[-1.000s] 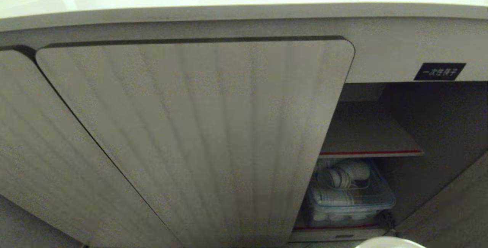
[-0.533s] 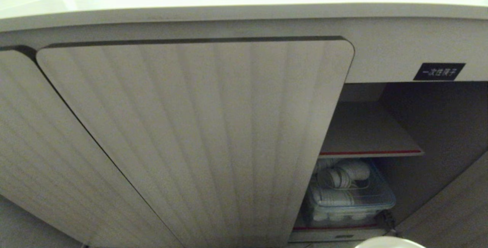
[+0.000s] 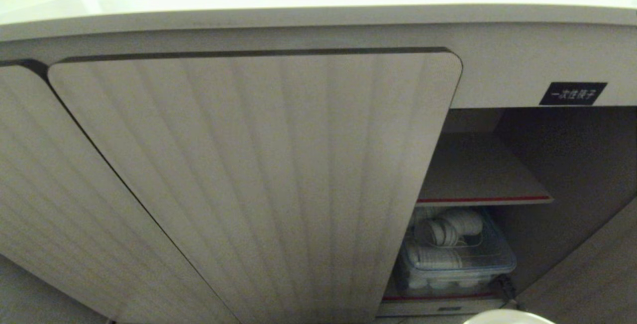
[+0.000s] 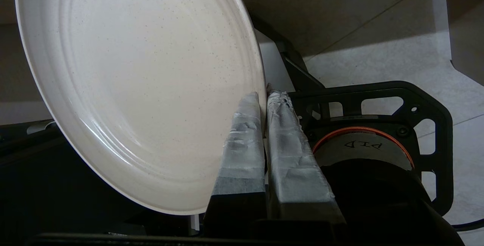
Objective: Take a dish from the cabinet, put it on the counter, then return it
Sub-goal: Put it back into the cabinet
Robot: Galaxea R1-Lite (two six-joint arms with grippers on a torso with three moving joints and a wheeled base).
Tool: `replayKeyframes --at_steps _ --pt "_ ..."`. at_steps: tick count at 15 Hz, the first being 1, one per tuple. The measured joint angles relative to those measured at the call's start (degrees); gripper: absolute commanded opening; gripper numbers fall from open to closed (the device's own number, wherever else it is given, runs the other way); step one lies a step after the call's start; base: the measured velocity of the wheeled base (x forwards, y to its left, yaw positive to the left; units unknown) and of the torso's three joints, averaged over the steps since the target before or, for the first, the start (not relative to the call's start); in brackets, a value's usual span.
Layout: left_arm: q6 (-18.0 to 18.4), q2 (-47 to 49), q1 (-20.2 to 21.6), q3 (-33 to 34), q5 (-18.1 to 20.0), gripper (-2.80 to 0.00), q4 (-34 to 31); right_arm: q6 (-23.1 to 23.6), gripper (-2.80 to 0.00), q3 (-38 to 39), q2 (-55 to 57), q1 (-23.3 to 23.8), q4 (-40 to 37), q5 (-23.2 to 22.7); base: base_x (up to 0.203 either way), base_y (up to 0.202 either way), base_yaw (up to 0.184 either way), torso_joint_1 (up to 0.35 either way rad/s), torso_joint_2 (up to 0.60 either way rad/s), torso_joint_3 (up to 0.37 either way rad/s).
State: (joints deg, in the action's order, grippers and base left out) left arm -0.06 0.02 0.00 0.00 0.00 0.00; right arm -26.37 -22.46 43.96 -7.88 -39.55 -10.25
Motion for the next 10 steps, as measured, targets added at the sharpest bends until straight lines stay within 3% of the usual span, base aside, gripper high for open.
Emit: replayKeyframes --at_steps 10 --pt "0.0 0.0 0.0 0.0 0.0 -2.8 0.0 -0.65 -2.8 1.77 0.09 -0.09 3.61 0.04 0.0 0.0 0.0 0.0 0.0 0.0"
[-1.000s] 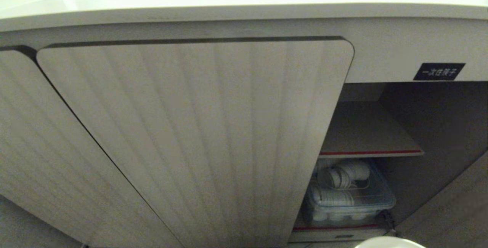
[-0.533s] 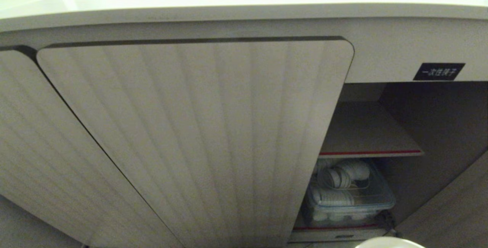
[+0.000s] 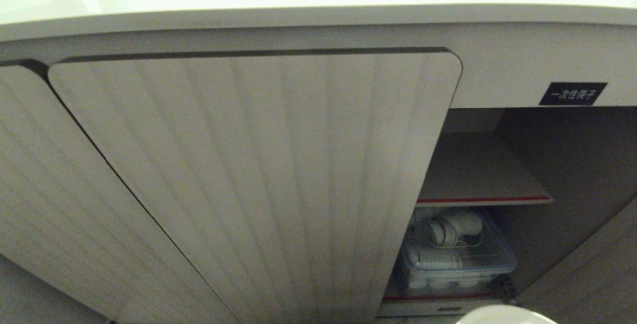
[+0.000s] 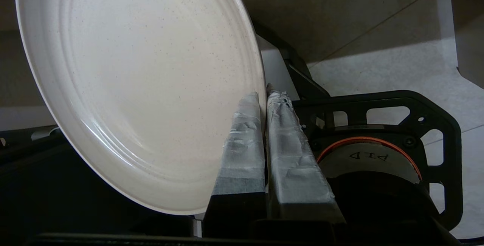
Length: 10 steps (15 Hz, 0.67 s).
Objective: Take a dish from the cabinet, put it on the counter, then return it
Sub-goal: Put it back into the cabinet
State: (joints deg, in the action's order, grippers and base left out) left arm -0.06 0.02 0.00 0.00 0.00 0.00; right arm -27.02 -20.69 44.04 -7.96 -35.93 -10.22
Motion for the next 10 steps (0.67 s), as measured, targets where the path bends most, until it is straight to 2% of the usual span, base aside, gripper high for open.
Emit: replayKeyframes --at_steps 10 --pt "0.02 0.0 0.0 0.0 0.0 -2.8 0.0 -1.63 -2.8 0.71 0.49 0.17 3.25 0.0 0.0 0.0 0.0 0.0 0.0 0.0"
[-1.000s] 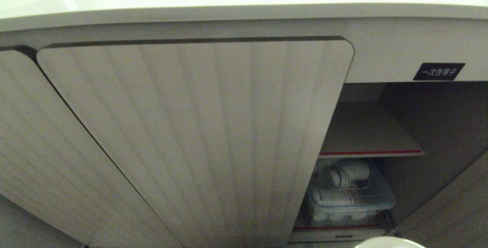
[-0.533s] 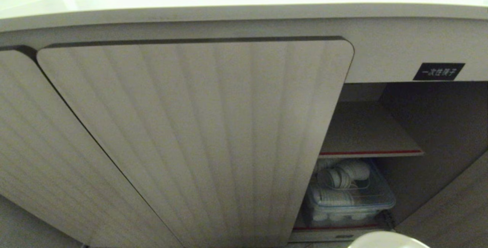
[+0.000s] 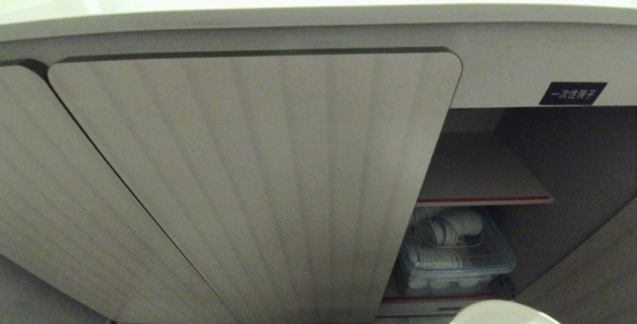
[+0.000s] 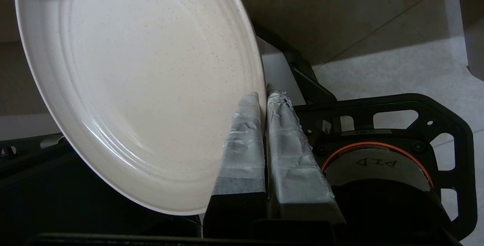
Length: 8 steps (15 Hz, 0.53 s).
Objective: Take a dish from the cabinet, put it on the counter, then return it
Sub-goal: Put it back into the cabinet
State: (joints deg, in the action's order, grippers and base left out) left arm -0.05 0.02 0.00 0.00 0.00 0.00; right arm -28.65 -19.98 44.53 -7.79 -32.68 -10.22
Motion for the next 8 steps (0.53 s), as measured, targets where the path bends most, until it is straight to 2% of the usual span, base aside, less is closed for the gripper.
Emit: replayKeyframes --at_steps 8 --pt "-0.02 0.0 0.0 0.0 0.02 -2.8 0.0 -1.97 -2.8 -1.6 7.73 0.25 8.69 0.19 0.0 0.0 0.0 0.0 0.0 0.0"
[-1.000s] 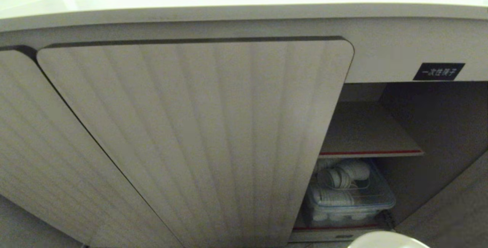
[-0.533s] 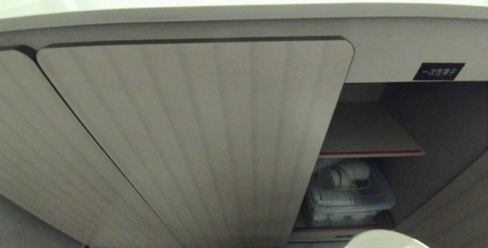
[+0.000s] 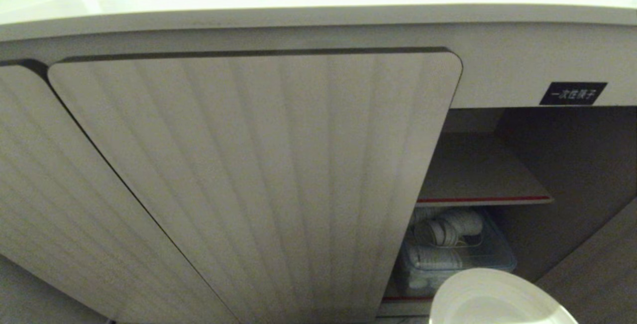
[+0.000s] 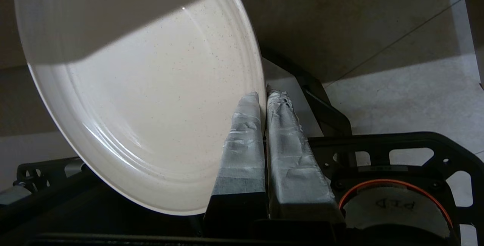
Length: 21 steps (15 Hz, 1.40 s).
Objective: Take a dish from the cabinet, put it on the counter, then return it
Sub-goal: Put it back into the cabinet
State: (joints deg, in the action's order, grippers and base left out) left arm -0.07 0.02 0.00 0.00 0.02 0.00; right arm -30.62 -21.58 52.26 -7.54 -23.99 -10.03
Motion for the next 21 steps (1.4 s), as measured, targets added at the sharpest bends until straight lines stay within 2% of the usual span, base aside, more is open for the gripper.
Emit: replayKeyframes --at_steps 21 --pt "0.02 0.0 0.0 0.0 -0.02 -2.8 0.0 -1.25 -2.8 -5.54 15.76 9.34 10.38 0.53 0.0 0.0 0.0 0.0 0.0 0.0"
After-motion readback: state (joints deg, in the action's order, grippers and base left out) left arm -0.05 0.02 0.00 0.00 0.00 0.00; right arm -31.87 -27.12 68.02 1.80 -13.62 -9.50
